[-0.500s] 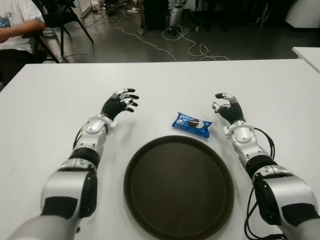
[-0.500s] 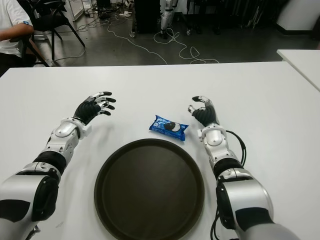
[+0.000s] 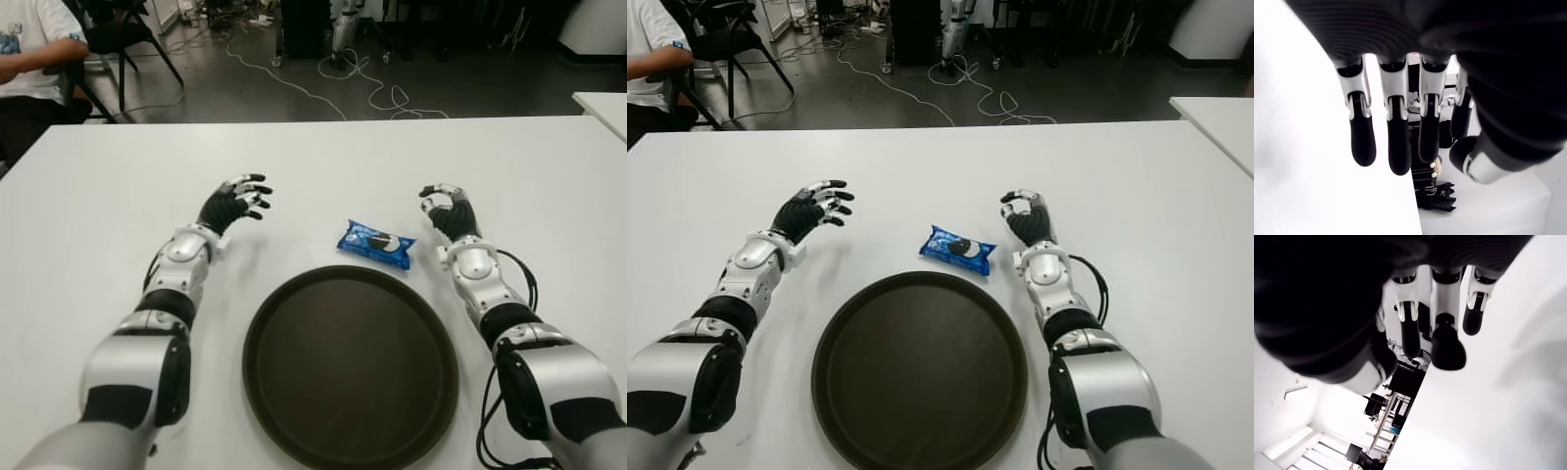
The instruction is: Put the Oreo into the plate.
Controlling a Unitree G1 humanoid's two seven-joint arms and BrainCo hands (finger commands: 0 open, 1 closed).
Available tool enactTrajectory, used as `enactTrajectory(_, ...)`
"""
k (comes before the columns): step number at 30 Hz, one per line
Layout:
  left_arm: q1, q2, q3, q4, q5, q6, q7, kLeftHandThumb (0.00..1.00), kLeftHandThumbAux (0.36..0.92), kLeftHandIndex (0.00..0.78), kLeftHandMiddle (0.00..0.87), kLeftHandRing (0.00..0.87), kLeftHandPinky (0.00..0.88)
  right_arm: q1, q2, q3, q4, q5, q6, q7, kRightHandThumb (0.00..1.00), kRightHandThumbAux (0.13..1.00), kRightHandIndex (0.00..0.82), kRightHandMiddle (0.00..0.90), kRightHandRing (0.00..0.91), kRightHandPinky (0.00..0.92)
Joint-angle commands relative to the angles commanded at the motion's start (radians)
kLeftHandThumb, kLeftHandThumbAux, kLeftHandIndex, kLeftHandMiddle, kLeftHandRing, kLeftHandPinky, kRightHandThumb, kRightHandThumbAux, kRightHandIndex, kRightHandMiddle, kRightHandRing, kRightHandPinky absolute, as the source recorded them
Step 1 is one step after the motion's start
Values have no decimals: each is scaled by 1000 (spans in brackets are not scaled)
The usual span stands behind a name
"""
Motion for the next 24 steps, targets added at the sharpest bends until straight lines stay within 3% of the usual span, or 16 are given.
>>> enactTrajectory(24,-1,2,-4,0,4,-1,-3,467,674,229,335,385,444,-2,-10,35,-13,-28,8,-11,688,725,435,773,780,784)
